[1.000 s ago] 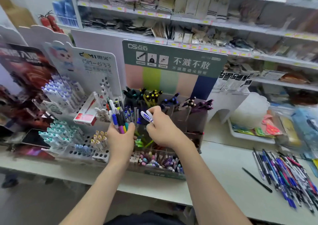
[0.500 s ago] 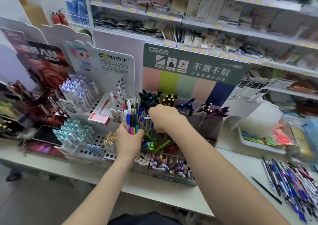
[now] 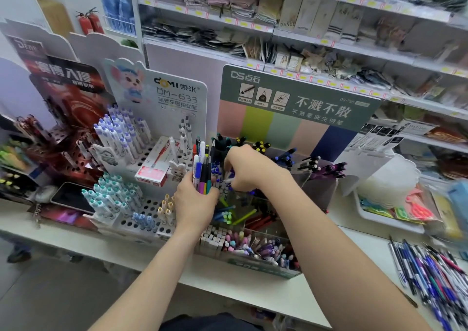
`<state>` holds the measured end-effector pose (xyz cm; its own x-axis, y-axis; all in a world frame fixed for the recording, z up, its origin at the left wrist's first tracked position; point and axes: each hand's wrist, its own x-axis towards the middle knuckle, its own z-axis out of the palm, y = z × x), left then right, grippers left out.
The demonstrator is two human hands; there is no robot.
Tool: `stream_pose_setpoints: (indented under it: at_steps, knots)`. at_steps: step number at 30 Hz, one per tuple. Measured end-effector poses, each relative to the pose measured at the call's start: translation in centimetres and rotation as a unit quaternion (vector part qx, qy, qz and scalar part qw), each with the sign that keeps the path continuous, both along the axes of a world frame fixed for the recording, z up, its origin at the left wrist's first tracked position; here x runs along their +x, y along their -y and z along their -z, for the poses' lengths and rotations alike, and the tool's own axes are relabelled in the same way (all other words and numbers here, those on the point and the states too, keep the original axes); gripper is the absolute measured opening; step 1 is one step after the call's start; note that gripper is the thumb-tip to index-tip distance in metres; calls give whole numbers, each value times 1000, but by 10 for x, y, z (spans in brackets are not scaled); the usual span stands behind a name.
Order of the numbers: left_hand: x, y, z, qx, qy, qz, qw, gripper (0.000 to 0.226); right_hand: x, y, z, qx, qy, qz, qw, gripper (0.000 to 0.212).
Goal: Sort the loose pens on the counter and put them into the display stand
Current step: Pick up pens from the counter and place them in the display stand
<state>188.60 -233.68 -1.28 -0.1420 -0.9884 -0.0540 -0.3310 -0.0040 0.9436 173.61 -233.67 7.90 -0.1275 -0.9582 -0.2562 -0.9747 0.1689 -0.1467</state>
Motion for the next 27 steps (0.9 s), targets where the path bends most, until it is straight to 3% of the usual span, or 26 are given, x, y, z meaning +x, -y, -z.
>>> stream_pose_setpoints:
  at_steps: [5, 9, 12, 14, 18, 21, 27]
  knots:
    - [5, -1, 5, 9, -27, -11, 1000, 19, 0, -3, 29, -204, 84, 54, 974, 27]
    - [8, 2, 3, 26, -30, -7, 999, 14, 7, -12, 57, -195, 117, 17, 974, 24]
    - [9, 2, 3, 39, -34, -5, 999, 16, 5, -20, 63, -256, 137, 43, 956, 39]
    - [11, 1, 5, 46, -38, -6, 998, 15, 10, -24, 63, -251, 153, 3, 956, 45]
    - [13, 2, 10, 46, -25, -10, 999, 17, 12, -21, 65, -285, 165, -2, 944, 17]
    - [12, 0, 9, 39, -7, -19, 999, 20, 9, -17, 70, -334, 133, 58, 931, 14]
    - [12, -4, 6, 34, 7, -26, 999, 20, 3, -16, 66, -261, 95, 3, 961, 27]
